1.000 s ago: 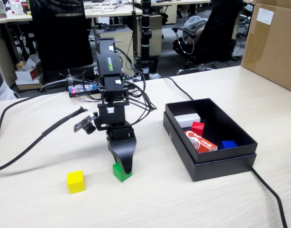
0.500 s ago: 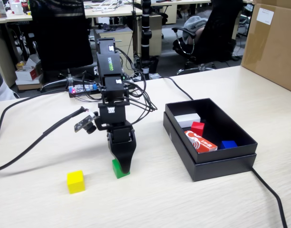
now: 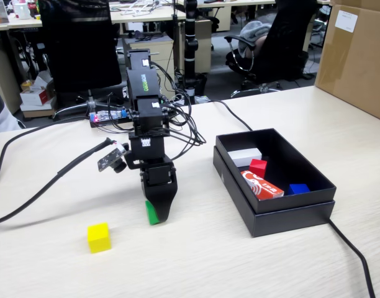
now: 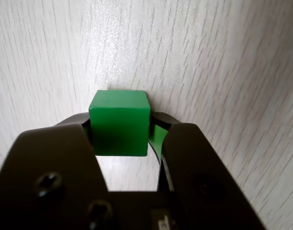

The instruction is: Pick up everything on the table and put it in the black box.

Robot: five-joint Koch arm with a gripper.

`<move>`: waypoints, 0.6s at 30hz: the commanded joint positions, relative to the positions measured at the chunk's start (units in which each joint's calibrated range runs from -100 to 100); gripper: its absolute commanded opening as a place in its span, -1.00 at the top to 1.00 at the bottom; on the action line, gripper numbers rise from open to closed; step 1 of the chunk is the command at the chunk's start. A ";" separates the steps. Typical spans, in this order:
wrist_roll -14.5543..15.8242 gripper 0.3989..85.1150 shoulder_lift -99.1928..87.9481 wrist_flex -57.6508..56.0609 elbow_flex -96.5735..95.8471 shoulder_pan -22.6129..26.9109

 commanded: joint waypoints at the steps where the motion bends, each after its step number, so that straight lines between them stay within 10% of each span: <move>1: 0.24 0.74 -6.09 -1.67 0.23 0.00; 18: 2.44 0.79 -35.00 -4.86 -7.66 6.40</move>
